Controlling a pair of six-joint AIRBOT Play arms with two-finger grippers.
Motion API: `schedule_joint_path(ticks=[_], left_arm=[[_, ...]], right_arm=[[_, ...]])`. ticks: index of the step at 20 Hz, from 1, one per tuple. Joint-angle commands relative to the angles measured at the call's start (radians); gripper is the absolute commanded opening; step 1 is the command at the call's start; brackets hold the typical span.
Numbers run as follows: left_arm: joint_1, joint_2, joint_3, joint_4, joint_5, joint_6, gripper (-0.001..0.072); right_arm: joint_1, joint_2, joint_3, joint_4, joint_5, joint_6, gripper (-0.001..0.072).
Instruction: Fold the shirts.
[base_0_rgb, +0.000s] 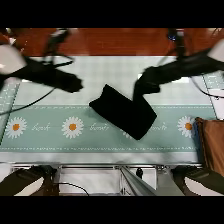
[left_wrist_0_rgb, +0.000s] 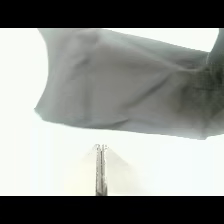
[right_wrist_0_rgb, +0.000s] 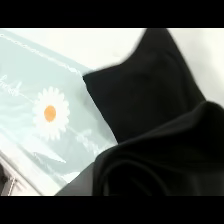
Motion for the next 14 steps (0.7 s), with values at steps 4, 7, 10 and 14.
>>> schedule_joint_path(ticks=[4,7,10,14], left_arm=[[0.098,0.374,-0.312,0.041,0.064,-0.056,0.0023],[0.098,0.374,-0.396,0.037,0.151,-0.006,0.0023],[0.098,0.325,-0.425,0.035,0.216,-0.018,0.0024],[0.098,0.266,-0.425,0.036,0.245,-0.038,0.0024]], right_arm=[[0.175,-0.368,0.149,0.007,-0.158,0.031,0.0031],[0.229,-0.44,0.169,0.01,-0.221,0.06,0.0159],[0.212,-0.432,0.18,0.027,-0.18,0.08,0.0627],[0.049,-0.265,0.218,-0.055,0.109,0.068,0.06]])
